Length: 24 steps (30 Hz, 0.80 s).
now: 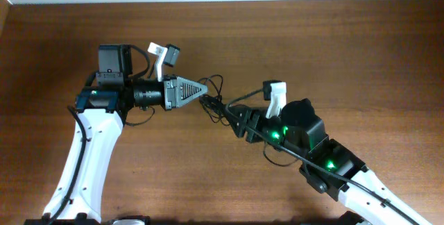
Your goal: Untangle cables
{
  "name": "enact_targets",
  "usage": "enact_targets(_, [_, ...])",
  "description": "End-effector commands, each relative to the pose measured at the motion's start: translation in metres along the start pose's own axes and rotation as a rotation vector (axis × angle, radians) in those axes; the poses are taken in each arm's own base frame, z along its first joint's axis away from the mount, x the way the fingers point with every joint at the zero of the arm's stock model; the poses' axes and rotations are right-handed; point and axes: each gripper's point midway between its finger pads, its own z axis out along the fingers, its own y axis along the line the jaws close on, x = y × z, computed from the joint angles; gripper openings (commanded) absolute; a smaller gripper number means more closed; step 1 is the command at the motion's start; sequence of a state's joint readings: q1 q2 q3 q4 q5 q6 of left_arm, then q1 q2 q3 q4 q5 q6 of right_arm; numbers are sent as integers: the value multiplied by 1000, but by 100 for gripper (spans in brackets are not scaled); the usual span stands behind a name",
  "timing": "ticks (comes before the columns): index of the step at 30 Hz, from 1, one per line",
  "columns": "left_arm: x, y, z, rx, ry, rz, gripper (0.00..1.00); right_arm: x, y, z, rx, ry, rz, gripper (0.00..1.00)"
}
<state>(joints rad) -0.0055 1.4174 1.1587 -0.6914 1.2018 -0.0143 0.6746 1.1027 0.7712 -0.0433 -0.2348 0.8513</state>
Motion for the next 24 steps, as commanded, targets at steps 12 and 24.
enact_targets(12, [4,-21,0,63,19,46,0,-53,38,46,-284,-174,361,39])
enact_targets(24, [4,-22,0,67,19,47,0,-56,12,51,-167,-232,347,18])
